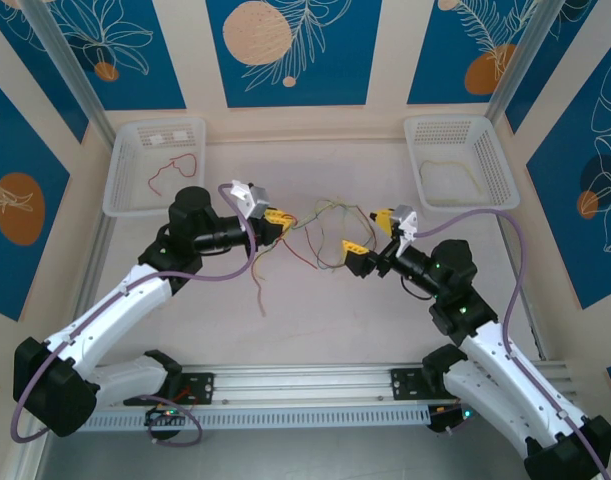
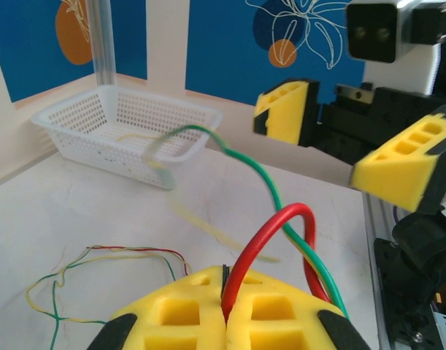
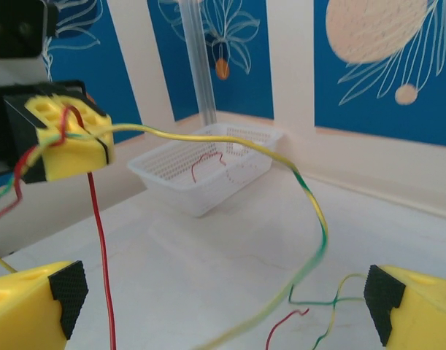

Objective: Untangle the cables

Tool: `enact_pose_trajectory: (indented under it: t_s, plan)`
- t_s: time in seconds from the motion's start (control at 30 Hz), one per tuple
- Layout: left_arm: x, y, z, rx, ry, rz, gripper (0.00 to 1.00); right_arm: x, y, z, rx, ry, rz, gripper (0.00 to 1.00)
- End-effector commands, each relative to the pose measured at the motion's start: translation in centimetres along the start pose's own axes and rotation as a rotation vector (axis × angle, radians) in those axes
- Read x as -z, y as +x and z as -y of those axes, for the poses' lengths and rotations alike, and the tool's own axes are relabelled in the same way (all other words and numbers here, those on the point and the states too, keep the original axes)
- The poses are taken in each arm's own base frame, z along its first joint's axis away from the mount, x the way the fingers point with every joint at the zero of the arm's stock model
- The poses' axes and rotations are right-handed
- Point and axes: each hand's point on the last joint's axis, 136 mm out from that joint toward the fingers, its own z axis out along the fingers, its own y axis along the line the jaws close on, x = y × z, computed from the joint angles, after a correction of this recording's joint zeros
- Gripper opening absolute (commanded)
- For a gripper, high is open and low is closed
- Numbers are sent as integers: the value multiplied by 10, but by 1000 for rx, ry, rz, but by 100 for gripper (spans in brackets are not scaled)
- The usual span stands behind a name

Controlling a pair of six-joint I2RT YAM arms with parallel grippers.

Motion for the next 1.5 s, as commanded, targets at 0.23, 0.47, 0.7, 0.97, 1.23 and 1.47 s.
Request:
enact_pose_trajectory:
  t_s: [0.23,0.47,0.7,0.97,1.23,1.47]
  plan:
    - [1,-12,-8,-16,-66,21,0,2,-27,-19,13,-106,53,100]
    - [0,-10,-13,-15,-94,20,0,-28,-8,-59,-107,-372,-81,71]
    - [2,-7,-10,-17,-91,21,0,-45,15,-88,-100,-513,-195,33]
    - [3,-3,-9,-11,-92,14,0,-55,30,-113,-216,-741,-299,73]
    - [3,-1,-10,-20,-100,10,0,-62,38,-129,-160,-788,-315,76]
    - [3,1,-10,-25,-99,0,0,-66,43,-129,-160,-797,-327,42]
